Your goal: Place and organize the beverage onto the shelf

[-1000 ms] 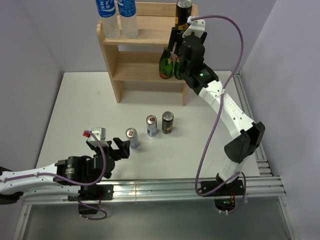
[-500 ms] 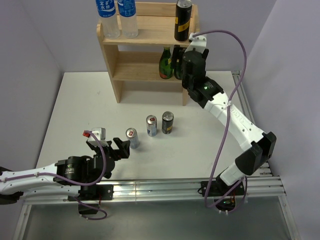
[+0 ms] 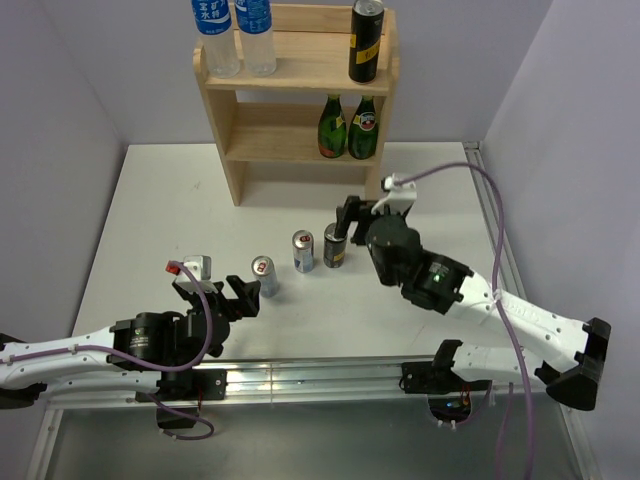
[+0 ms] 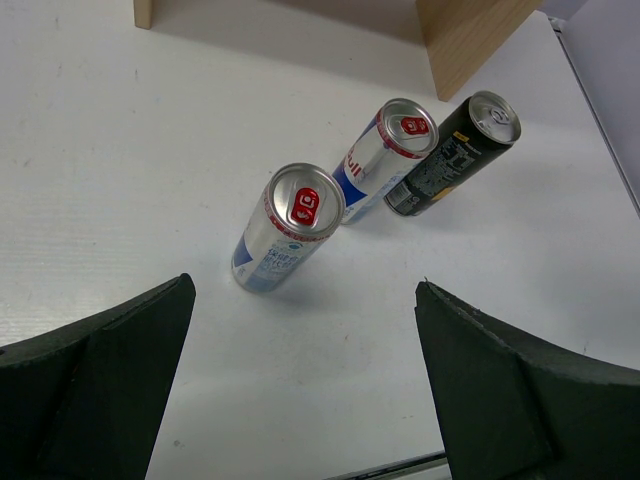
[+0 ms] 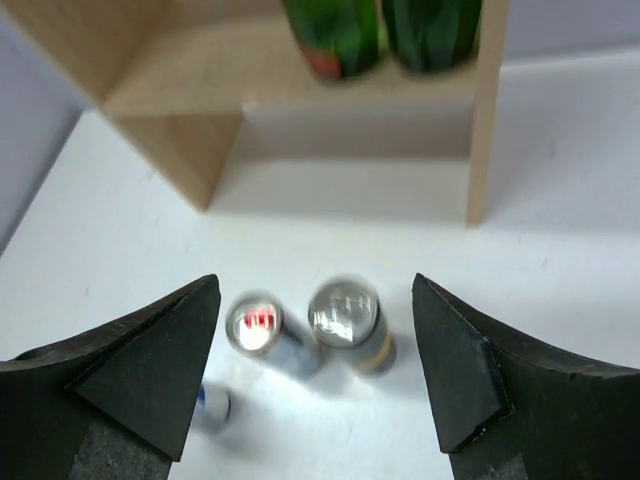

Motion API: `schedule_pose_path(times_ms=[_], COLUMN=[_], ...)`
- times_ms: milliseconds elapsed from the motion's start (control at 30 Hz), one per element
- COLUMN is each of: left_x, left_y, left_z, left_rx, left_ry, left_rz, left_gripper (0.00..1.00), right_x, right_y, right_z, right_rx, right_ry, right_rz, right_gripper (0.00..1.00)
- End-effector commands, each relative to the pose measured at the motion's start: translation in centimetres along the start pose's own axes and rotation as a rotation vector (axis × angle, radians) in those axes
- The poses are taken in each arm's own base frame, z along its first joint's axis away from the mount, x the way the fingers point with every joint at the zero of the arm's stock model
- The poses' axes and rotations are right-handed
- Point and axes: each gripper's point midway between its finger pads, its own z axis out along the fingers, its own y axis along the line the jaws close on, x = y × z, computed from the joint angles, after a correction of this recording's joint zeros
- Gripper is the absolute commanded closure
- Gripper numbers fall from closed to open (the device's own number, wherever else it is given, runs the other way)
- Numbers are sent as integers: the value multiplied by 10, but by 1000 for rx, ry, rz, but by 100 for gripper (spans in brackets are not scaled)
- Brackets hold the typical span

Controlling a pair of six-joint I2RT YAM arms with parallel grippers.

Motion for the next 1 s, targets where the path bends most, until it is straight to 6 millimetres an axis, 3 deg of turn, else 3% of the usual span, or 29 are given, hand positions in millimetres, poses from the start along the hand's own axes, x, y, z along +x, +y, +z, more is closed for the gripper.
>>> schedule_pose_path(times_ms=[0, 33, 100, 133, 233, 333, 633, 967], left_x=[0, 0, 0, 0, -1, -1, 1, 0], left_y=[-3, -4, -6, -6, -5, -5, -4, -4], left_z=[-1, -1, -1, -1, -1, -2, -1, -2], left_rx=[16, 20, 29, 32, 29, 35, 20, 31], left_ry=[-1, 1, 2, 3, 1, 2, 3, 1], left_rz=[3, 9, 5, 2, -1, -1, 6, 0], left_gripper=[1, 1, 1, 1, 1, 1, 1, 1], right_x=[68, 96, 124, 148, 180, 197, 232, 224], right_y=[-4, -3, 0, 0, 1, 6, 20, -2], right_z=[-11, -13, -15, -16, -14, -4, 27, 51], right_rx=[-15, -36, -62, -77, -99, -98, -66, 55], right_ry=[110, 157, 200, 228, 260, 269, 318, 274], right_rz=[102, 128, 145, 175, 194, 170, 121, 96], right_gripper=[15, 16, 16, 16, 16, 16, 16, 16])
